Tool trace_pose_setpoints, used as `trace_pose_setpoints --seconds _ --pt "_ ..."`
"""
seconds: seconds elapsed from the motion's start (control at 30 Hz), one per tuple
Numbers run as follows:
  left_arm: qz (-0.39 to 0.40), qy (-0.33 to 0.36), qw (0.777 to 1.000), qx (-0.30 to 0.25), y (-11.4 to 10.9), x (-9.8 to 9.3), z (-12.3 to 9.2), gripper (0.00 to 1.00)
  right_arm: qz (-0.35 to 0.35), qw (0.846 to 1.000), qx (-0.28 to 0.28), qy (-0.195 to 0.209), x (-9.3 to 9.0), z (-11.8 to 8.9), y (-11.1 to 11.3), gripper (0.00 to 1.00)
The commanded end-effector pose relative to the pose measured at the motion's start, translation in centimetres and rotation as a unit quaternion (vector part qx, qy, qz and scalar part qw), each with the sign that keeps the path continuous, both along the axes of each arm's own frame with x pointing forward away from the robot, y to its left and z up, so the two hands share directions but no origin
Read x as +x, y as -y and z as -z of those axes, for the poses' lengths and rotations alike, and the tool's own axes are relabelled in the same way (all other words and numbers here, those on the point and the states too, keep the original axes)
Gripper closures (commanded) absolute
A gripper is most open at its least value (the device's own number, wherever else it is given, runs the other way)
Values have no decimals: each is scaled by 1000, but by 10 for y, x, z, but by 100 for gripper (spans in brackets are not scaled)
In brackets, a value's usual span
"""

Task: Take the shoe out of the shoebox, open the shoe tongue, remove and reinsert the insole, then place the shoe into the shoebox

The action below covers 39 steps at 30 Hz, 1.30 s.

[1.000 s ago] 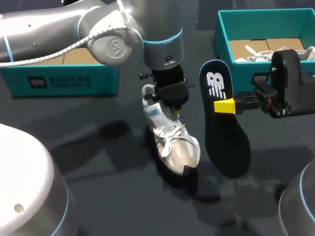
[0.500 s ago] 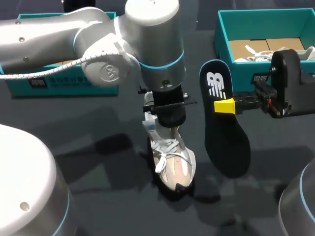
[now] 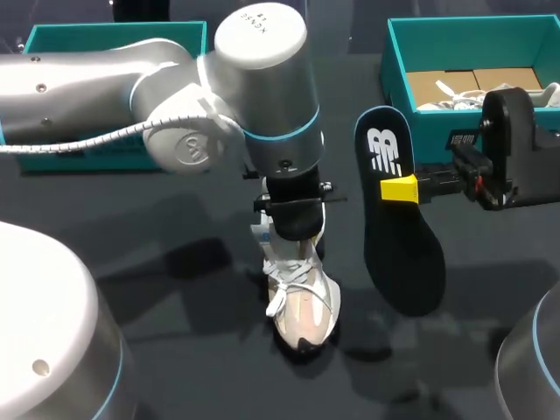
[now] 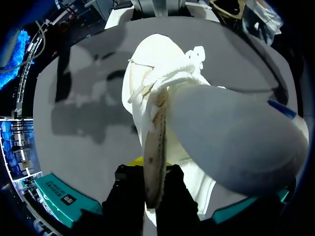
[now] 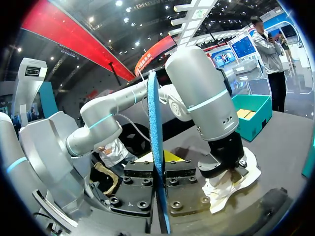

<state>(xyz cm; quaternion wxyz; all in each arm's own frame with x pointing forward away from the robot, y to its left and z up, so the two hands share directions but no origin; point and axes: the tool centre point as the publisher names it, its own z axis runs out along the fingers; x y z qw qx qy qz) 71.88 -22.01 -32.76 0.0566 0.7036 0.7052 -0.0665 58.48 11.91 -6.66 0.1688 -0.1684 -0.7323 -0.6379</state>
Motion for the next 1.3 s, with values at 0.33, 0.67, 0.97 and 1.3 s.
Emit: trace_pose_setpoints --seconds 0.33,0.67,0.97,1.3 --pt "13 -13 1000 23 21 7 25 100 2 1000 -1 0 -2 1 -1 100" --pt "17 -29 999 42 32 8 41 100 2 1000 -1 0 -2 1 -1 100" --pt "18 -40 997 61 40 10 58 100 2 1000 -1 0 -2 1 -1 100" --pt "11 -31 998 47 44 14 47 52 2 1000 -1 0 -2 1 -1 100"
